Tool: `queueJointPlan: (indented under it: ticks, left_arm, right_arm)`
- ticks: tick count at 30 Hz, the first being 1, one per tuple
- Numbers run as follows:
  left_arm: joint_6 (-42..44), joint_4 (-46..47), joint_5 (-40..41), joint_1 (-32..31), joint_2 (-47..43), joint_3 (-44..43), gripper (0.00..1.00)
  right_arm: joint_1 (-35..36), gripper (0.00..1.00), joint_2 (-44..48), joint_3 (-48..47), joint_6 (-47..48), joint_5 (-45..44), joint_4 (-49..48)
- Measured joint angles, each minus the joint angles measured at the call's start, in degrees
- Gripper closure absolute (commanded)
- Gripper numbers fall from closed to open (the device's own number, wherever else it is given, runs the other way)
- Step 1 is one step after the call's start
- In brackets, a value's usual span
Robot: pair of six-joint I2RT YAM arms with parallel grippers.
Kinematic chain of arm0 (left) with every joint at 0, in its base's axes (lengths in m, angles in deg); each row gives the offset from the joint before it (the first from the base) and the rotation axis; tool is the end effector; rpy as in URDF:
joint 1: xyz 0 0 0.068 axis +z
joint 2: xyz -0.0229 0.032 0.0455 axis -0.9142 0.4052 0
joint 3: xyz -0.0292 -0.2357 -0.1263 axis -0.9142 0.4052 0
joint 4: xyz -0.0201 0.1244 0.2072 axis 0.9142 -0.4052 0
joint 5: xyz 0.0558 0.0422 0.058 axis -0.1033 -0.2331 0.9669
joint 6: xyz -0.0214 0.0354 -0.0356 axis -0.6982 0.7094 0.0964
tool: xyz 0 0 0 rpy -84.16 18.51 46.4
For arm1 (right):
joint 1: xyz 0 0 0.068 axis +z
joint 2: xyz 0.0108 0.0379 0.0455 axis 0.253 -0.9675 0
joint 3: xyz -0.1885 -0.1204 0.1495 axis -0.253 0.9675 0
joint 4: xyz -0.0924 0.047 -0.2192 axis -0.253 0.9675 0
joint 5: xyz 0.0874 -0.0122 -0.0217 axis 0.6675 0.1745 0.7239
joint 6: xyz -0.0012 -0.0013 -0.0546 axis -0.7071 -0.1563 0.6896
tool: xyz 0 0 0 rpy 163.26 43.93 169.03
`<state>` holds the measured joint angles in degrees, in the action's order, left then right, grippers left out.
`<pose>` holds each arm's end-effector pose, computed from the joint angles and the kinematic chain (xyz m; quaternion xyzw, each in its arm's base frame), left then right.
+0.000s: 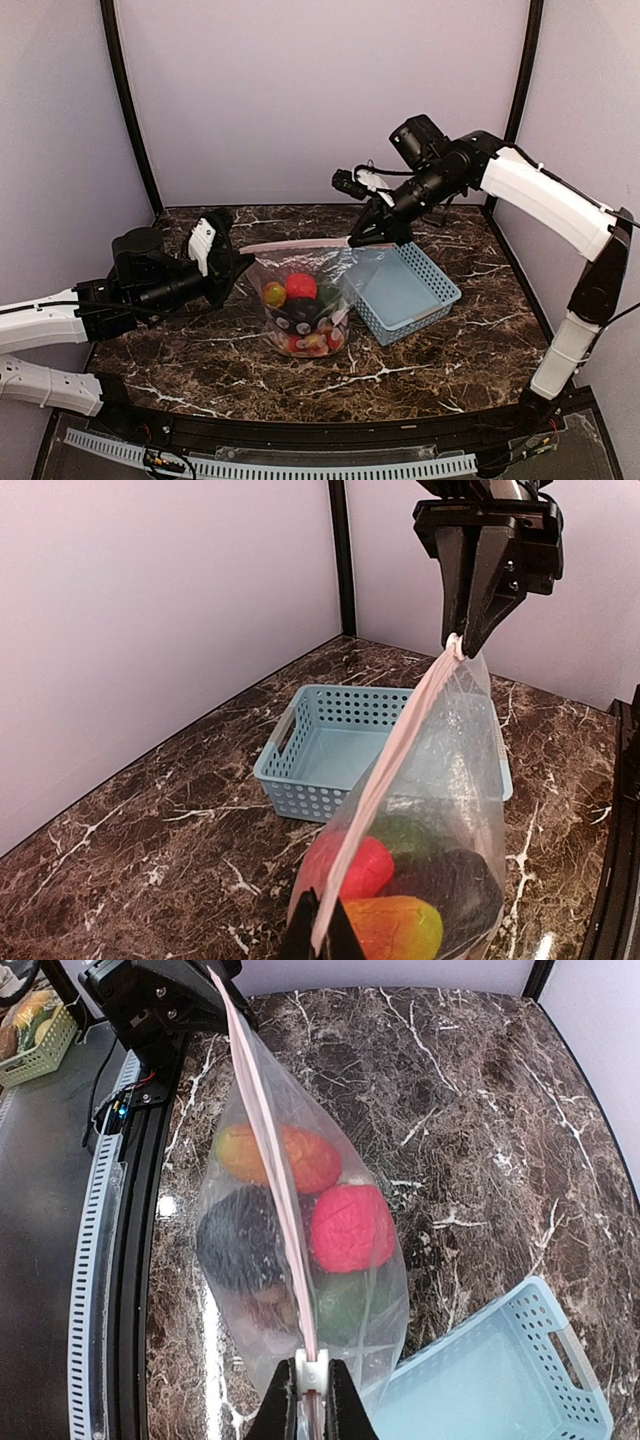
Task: Place the food in the zip-top bag and seal the zipper
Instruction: Zip the zipper on the zipper food storage bag.
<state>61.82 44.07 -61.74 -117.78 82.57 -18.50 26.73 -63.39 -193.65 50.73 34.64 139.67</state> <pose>0.1318 -0.1606 0.3082 0.3139 0.6684 -0.2358 0.6317 0.2408 0.2389 0.3697 -0.6190 0.6721 0.2923 0.2823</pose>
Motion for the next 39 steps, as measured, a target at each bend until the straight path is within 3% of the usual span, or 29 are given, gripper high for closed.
queueJointPlan:
  ticks: [13, 29, 34, 39]
  left_arm:
    - [-0.44, 0.81, 0.48, 0.33, 0.00, 0.66, 0.99]
    - [-0.96, 1.42, 0.96, 0.79, 0.04, 1.55, 0.99]
    - [-1.29, 1.57, 3.04, 2.14, 1.33, 1.03, 0.99]
    - [-2.49, 2.45, 5.29, 7.06, 5.77, -1.99, 0.99]
  right_arm:
    - [-4.92, 1.00, 3.61, 5.20, 1.14, -0.07, 0.55]
    - [-6.21, 1.00, 3.87, 6.43, 2.08, 0.04, 1.05]
    - [-6.32, 1.00, 1.07, 2.47, 1.84, 0.11, 1.22]
    - [-6.86, 0.99, -6.88, -7.69, 0.37, 0.22, 0.42]
